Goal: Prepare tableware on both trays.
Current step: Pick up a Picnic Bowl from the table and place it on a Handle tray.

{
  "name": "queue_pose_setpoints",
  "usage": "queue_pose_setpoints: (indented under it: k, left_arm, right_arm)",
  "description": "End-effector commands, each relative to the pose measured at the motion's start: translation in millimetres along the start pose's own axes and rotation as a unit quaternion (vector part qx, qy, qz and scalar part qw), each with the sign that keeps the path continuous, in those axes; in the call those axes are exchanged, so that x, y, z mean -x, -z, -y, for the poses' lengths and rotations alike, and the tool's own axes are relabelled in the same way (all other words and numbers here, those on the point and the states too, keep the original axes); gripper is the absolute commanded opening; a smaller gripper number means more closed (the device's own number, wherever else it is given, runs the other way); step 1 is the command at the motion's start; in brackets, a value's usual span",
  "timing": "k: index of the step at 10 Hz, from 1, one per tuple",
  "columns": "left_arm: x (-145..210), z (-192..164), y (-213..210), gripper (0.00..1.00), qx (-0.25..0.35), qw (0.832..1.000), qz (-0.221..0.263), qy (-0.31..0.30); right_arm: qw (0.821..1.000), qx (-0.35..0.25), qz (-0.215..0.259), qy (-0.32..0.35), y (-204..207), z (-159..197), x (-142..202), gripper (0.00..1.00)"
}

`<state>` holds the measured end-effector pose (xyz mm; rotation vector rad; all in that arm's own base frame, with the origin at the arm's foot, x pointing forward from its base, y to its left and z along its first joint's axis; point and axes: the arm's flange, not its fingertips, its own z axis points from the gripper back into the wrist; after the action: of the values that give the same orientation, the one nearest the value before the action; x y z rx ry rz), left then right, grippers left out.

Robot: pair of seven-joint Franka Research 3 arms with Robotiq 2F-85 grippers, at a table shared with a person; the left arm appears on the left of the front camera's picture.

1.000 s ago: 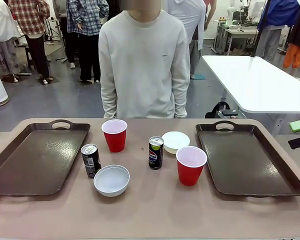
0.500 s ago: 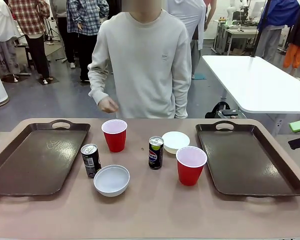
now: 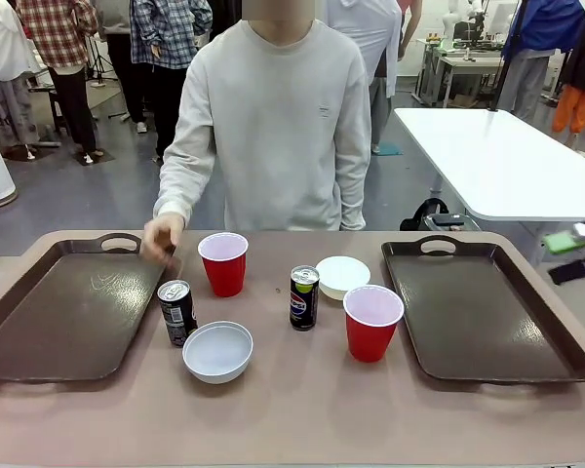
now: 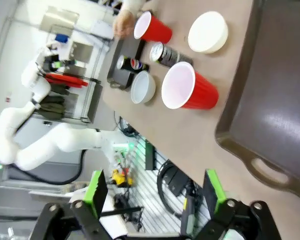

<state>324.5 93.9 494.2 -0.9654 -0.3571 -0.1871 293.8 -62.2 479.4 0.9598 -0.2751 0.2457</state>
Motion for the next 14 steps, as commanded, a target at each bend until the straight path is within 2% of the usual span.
queue_pose_setpoints:
  k: [1,4,6,7,8,10,11,12,14]
  left_arm:
    - [-1,0,-2,1.0,0.005,1.0,0.003,0.001]
    - [-1,0,-2,1.0,0.005,1.0,0.003,0.001]
    - [-1,0,-2,1.0,0.005,1.0,0.003,0.001]
    - [-1,0,-2,1.0,0.005,1.0,0.003,0.001]
    - [-1,0,-2,1.0,0.005,1.0,0.003,0.001]
    - [-1,0,-2,1.0,0.005,1.0,0.003,0.001]
    - [-1,0,-2,1.0,0.005,1.0,0.003,0.001]
    - [-1,0,-2,1.0,0.005,1.0,0.003,0.001]
    - [-1,0,-2,1.0,0.005,1.0,0.003,0.001]
  right_arm:
    - [0.997,0.079,-0.013,0.02,34,-35,-47,1.0]
    - [0.975,0.215,-0.034,0.052,78,-39,-95,1.0]
    - [0.953,0.288,-0.07,0.057,117,-41,-116,1.0]
    - [0.936,0.339,-0.077,0.061,146,-43,-130,1.0]
    - [0.926,0.365,-0.084,0.055,173,-47,-138,1.0]
    - [0.908,0.407,-0.088,0.056,212,-46,-150,1.0]
    - [0.911,0.4,-0.088,0.05,219,-51,-154,1.0]
    - [0.92,0.38,-0.086,0.045,203,-45,-134,1.0]
    - [0.92,0.38,-0.086,0.045,203,-45,-134,1.0]
